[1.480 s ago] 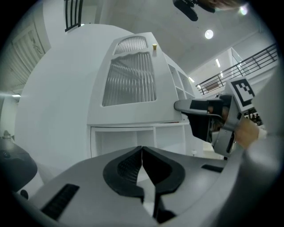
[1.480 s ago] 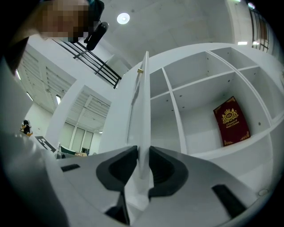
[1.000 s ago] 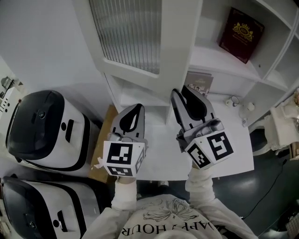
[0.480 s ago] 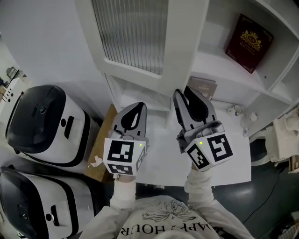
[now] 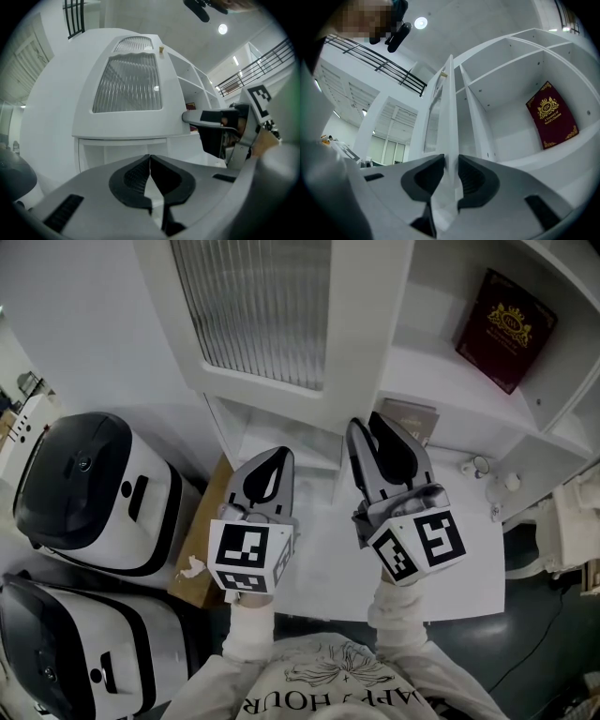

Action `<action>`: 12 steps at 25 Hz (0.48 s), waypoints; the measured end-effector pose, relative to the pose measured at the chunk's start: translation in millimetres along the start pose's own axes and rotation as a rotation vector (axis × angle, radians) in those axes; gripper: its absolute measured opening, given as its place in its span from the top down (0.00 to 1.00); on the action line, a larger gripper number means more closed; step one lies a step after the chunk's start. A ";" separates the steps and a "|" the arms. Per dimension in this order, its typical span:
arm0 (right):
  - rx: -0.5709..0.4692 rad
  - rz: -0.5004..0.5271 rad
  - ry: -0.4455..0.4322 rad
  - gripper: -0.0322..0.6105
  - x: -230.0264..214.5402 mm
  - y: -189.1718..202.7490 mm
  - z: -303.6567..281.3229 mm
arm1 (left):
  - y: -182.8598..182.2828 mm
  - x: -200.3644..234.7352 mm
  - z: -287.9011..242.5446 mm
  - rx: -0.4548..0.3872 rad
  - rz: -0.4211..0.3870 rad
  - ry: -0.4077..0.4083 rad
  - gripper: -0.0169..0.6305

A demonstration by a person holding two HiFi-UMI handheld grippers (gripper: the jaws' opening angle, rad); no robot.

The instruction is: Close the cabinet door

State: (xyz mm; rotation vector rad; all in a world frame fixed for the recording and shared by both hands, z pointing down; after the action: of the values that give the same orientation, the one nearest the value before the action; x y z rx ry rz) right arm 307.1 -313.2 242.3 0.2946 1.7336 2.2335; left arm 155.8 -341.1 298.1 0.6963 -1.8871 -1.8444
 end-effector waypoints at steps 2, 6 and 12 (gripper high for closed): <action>0.000 0.003 0.004 0.80 -4.2 0.7 -2.2 | 0.9 -0.2 -4.0 0.003 0.001 -0.003 0.97; -0.002 0.023 0.023 0.80 -11.4 1.7 -7.2 | 1.5 1.0 -10.9 0.008 0.001 -0.009 0.97; -0.007 0.038 0.034 0.80 -18.9 3.5 -12.8 | 4.1 3.4 -19.0 0.012 0.005 -0.020 0.97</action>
State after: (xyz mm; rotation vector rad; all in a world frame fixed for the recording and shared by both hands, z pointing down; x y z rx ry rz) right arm 320.0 -332.2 242.9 0.2920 1.7507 2.2836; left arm 164.4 -358.2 302.8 0.6795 -1.9126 -1.8451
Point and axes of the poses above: the fingertips, and each gripper's own axes: z backward along the fingers, x to its left, y out of its underside, the point moved 6 cm from there along z, backward along the fingers
